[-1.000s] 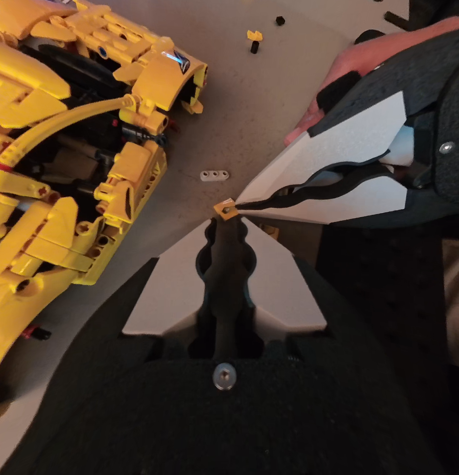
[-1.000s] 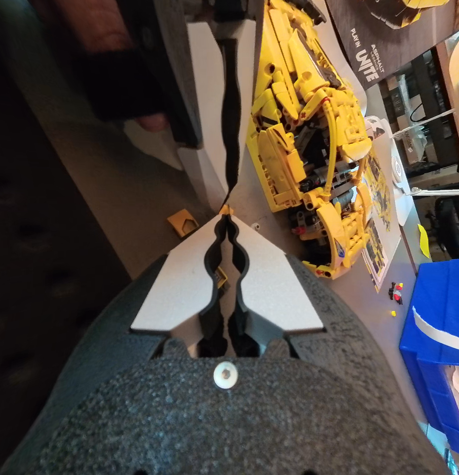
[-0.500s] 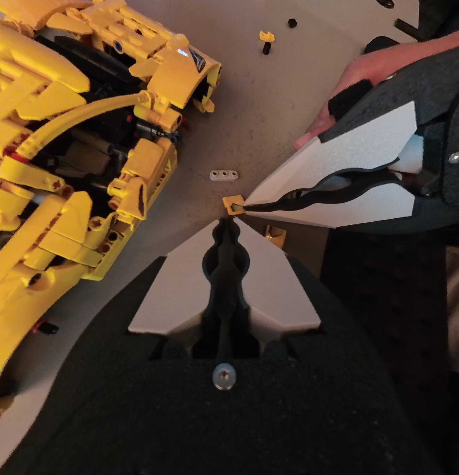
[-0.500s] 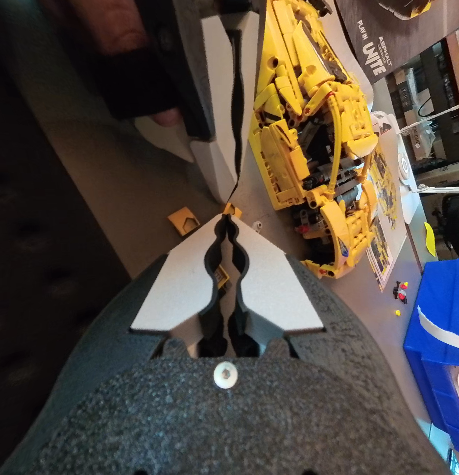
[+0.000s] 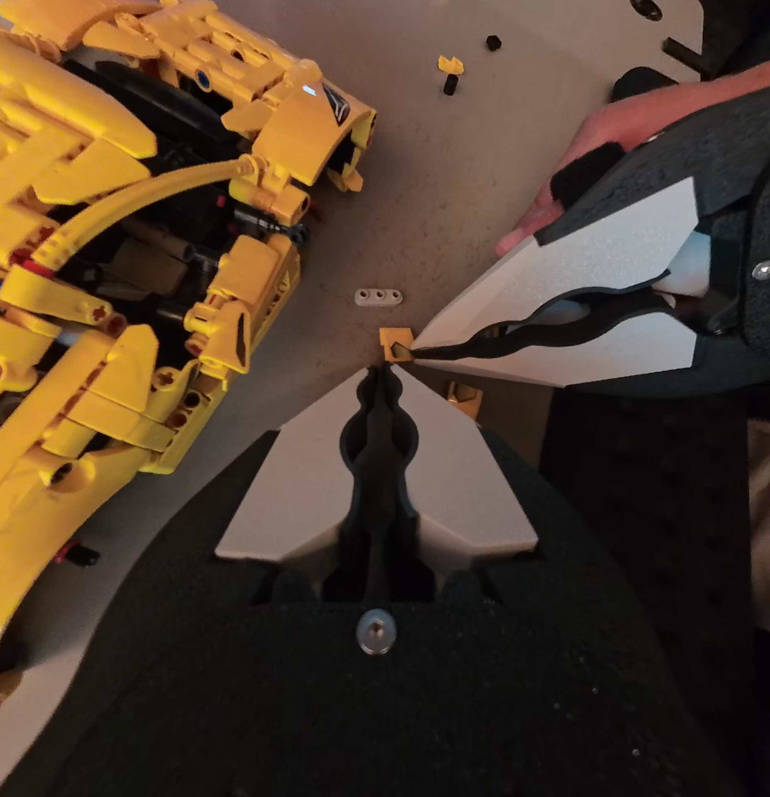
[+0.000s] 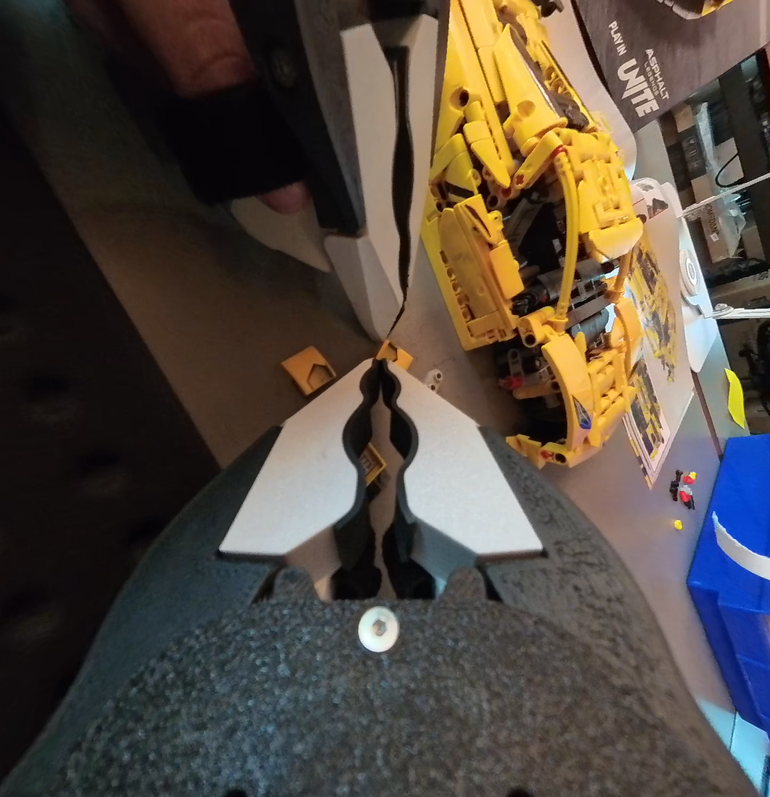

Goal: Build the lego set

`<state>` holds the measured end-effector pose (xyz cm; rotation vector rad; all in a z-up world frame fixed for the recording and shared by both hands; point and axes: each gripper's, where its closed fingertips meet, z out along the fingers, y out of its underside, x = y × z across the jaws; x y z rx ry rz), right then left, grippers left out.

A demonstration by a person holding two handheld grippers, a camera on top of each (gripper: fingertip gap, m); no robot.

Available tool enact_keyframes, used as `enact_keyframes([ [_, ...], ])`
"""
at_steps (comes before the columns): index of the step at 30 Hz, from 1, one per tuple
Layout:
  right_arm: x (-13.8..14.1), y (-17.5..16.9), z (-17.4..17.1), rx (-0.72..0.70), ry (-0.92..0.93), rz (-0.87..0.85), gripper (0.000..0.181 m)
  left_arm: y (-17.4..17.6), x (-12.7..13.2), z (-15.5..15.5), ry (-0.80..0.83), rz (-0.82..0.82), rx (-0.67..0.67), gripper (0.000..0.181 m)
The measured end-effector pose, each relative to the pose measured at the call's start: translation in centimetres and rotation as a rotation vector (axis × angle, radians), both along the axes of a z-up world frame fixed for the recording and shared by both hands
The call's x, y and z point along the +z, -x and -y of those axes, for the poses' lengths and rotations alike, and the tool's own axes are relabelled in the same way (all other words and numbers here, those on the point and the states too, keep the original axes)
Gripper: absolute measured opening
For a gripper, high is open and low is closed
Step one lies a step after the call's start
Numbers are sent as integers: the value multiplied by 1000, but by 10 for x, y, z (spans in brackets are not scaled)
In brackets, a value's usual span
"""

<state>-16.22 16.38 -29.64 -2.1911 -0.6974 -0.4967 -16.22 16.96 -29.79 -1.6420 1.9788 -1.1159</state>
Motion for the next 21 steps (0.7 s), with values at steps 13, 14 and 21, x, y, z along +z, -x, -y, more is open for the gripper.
enact_keyframes([
  [13,-1,-1,0,-13,18,-68,1,-1,1,-2,4,1,9,3],
  [14,-1,-1,0,-14,18,-71,0,-1,1,-3,12,4,16,2],
  [21,-1,-1,0,-17,26,-110,0,-1,13,-10,147,39,68,3],
])
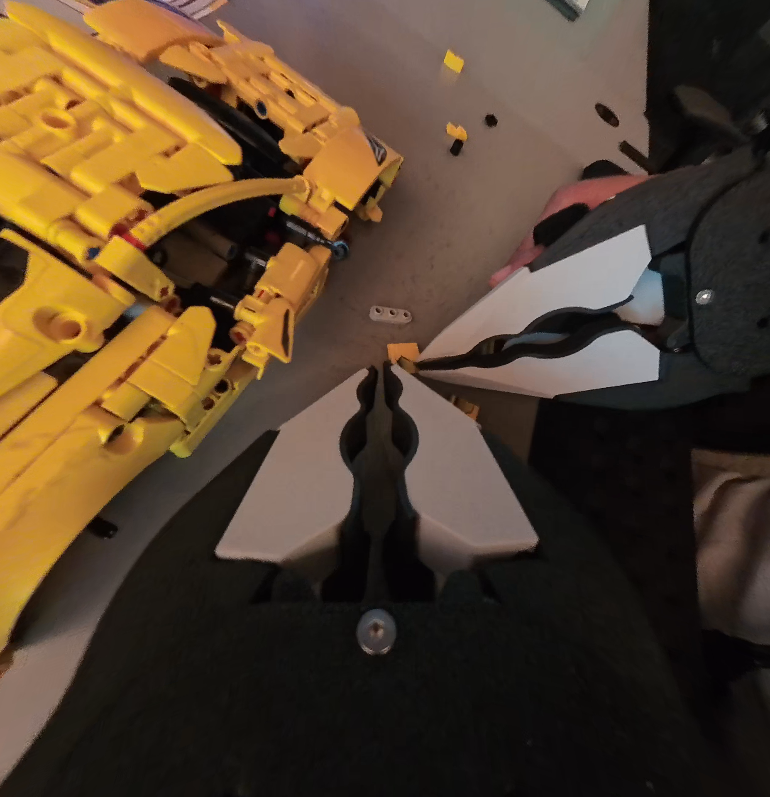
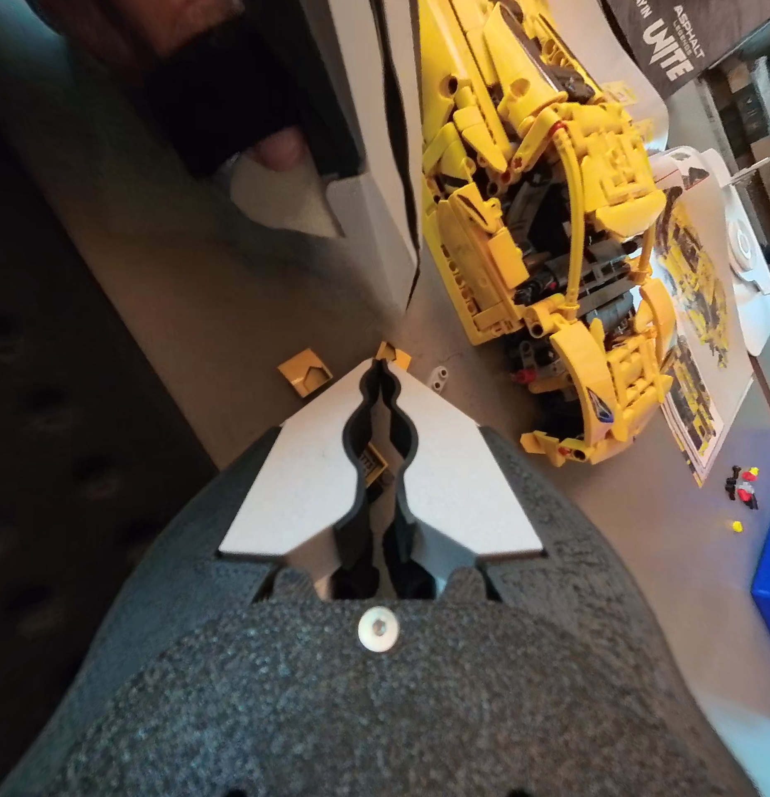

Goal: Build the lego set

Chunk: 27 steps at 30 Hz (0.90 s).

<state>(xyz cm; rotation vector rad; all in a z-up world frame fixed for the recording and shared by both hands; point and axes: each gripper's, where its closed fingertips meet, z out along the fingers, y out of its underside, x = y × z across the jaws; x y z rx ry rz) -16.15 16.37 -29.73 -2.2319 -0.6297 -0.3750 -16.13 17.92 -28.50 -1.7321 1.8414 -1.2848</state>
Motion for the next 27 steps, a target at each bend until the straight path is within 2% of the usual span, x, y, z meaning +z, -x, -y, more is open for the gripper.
enact_keyframes([
  [6,0,0,0,-5,16,-71,1,1,-1,2,-20,1,-16,3],
  [12,-1,1,0,-7,45,-171,1,-4,3,10,-119,54,-61,3],
  [18,-1,3,0,3,47,-173,1,-6,-9,16,-184,4,-97,0],
  [22,-1,3,0,2,48,-185,2,-6,-9,16,-168,-6,-91,0],
  [27,18,0,-1,-17,-37,-323,23,-5,-14,13,-191,-30,-83,0],
])
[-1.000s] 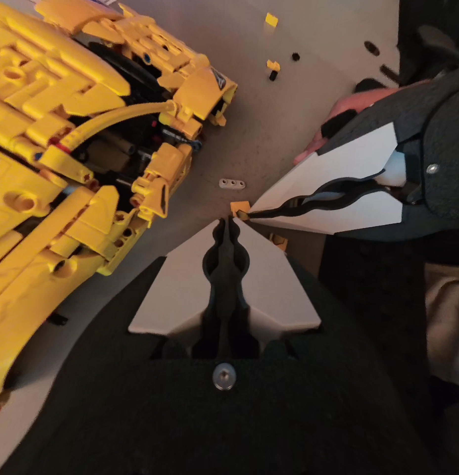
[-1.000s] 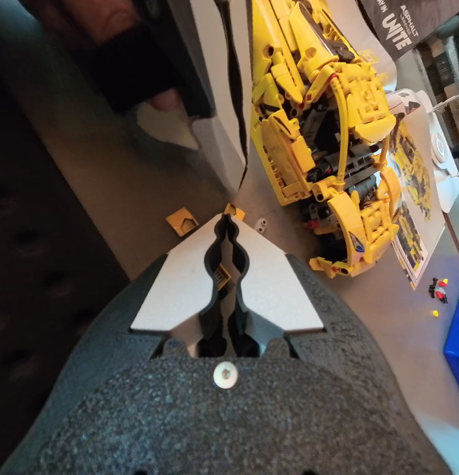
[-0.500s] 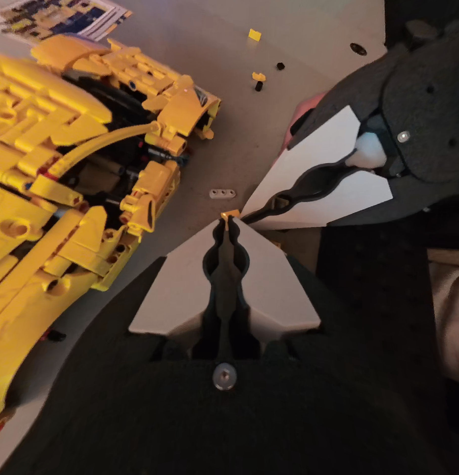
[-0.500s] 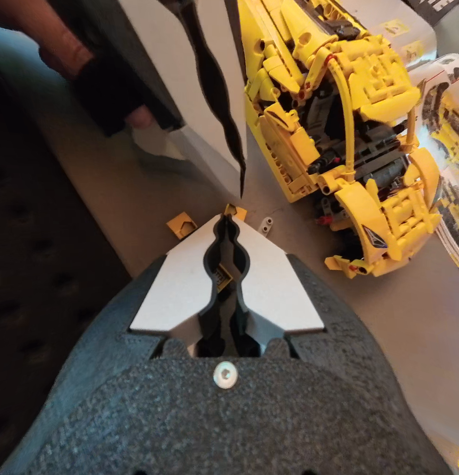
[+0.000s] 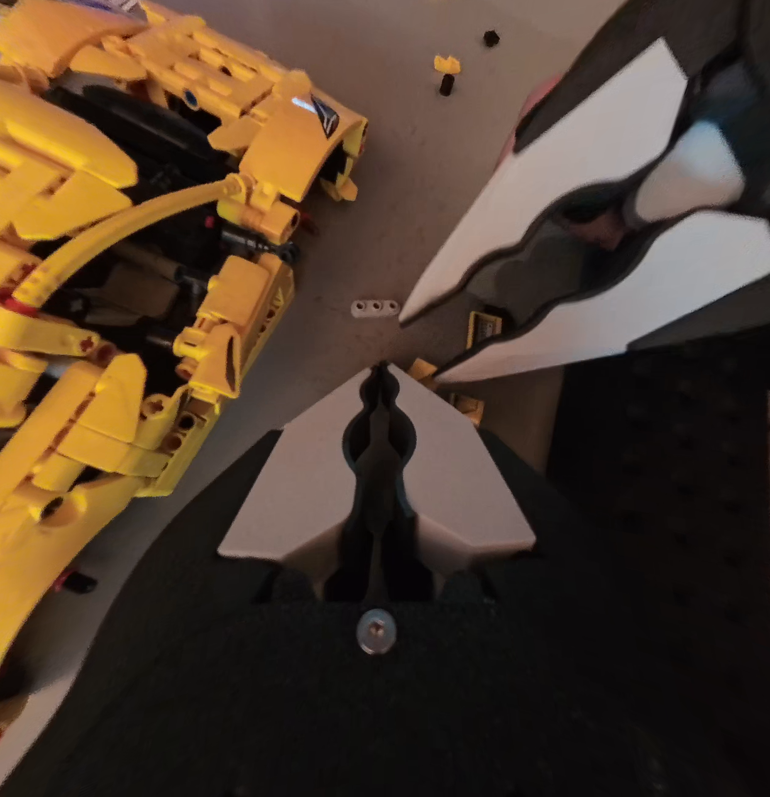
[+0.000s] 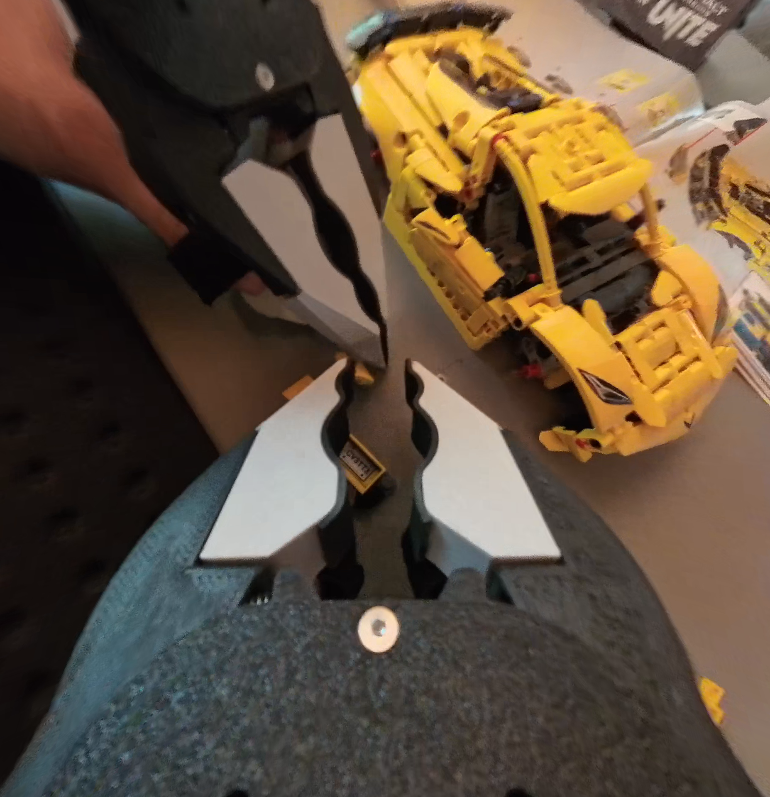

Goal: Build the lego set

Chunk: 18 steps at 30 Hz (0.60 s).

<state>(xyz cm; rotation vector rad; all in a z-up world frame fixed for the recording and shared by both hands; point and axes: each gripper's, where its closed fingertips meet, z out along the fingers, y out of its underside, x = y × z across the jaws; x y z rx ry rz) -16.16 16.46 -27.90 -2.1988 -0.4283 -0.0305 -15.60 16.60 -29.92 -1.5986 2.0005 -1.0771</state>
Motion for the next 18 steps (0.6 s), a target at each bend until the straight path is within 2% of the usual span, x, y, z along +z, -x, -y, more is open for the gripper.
enact_keyframes([
  [4,-6,-1,0,-7,52,-45,33,0,0,2,-15,4,-11,0],
  [8,-3,-1,0,-8,26,-14,28,1,2,-7,-37,22,19,0],
  [11,0,-2,0,-10,20,-62,28,6,11,-18,-31,71,31,0],
  [13,2,-2,0,-11,14,-96,28,11,24,-21,-46,150,4,8],
  [16,4,-1,1,-1,7,-121,29,19,45,-19,-206,316,-101,32],
  [18,6,1,2,15,1,-133,29,25,52,-16,-371,384,-163,33],
])
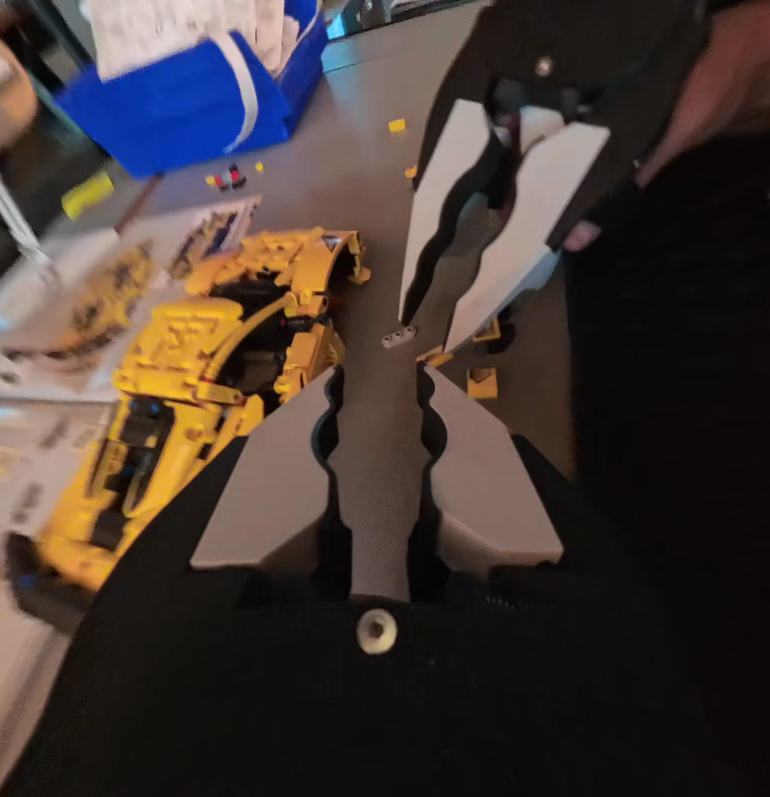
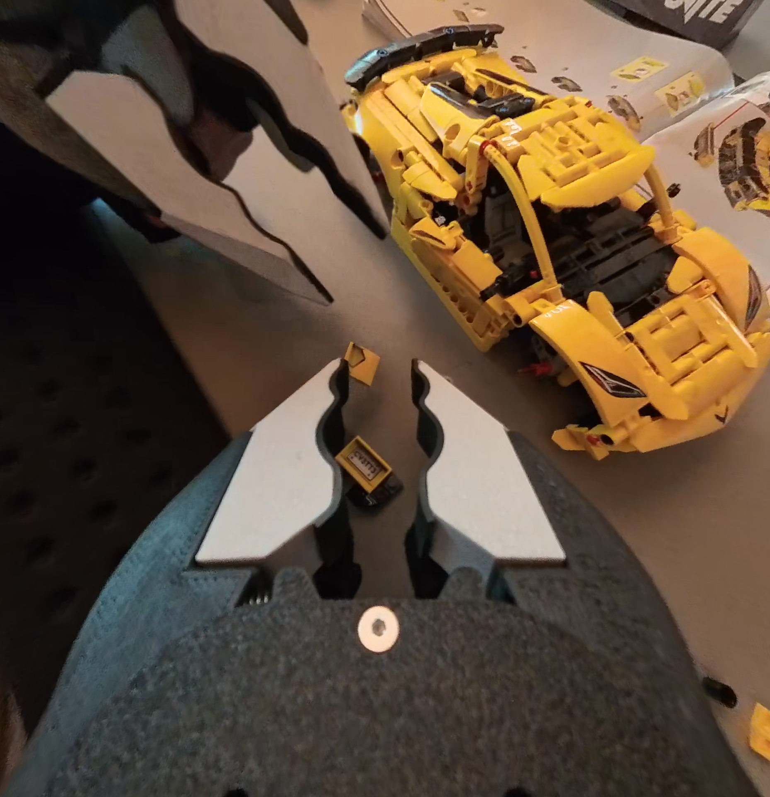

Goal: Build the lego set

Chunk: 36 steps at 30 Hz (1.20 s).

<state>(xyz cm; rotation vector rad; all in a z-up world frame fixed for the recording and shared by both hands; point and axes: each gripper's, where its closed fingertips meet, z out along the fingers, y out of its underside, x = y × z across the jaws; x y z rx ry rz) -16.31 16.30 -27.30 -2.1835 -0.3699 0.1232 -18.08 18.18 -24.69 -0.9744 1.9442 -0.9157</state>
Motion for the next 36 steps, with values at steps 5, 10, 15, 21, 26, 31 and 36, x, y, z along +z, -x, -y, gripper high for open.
enact_keyframes([
  [5,20,12,5,85,-51,-215,29,17,8,20,-101,56,-173,35],
  [10,64,27,23,286,-42,-837,37,24,22,45,188,-52,-343,43],
  [15,70,40,33,394,16,-931,40,26,45,71,329,12,-439,43],
  [21,74,46,38,441,21,-955,41,32,51,78,384,24,-492,28],
  [26,72,50,40,459,44,-950,41,35,51,84,393,21,-523,25],
  [31,70,53,41,463,59,-939,41,38,51,88,400,25,-554,5],
  [36,73,49,39,443,-16,-871,40,36,49,83,415,15,-523,5],
])
